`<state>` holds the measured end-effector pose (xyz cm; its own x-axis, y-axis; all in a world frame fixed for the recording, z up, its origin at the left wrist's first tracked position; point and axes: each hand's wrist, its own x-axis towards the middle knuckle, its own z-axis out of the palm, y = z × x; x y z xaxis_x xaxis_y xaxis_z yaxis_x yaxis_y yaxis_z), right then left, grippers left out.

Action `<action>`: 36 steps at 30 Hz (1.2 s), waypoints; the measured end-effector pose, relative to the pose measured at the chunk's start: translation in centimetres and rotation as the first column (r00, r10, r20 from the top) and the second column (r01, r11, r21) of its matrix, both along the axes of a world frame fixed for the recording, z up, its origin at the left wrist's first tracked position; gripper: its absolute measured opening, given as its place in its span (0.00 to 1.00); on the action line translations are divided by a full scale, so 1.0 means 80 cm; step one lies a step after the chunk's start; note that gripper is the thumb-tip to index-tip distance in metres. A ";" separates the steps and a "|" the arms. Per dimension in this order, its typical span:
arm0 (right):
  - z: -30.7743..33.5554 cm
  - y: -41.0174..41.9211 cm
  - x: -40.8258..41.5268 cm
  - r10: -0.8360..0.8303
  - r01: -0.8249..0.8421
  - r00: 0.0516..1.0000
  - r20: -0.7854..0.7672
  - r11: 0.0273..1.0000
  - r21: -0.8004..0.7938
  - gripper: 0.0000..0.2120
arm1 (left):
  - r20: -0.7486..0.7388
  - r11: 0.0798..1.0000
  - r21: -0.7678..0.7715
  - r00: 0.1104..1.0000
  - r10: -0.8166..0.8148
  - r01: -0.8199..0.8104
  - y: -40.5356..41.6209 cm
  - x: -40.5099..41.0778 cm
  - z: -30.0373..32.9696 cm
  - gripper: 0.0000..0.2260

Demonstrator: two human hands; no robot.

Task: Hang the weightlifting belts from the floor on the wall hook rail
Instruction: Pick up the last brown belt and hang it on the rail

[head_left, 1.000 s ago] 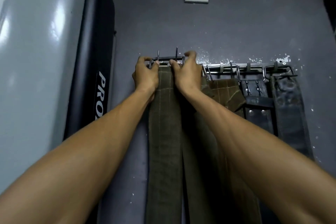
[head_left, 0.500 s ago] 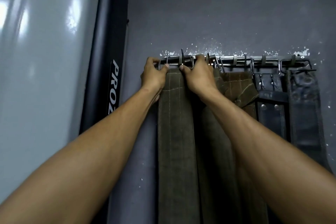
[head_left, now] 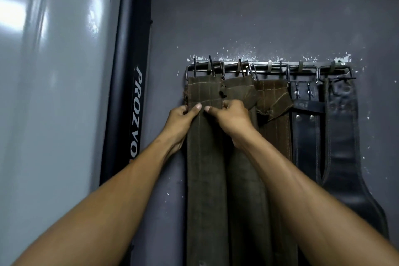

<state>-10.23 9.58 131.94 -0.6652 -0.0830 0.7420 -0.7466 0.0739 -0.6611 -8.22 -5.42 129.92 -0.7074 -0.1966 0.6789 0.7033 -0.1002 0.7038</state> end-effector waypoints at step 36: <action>-0.394 0.071 0.040 0.330 -0.360 0.887 0.322 0.932 0.036 0.10 | 0.437 0.999 -0.042 0.899 0.015 0.003 0.045 0.105 -0.415 0.13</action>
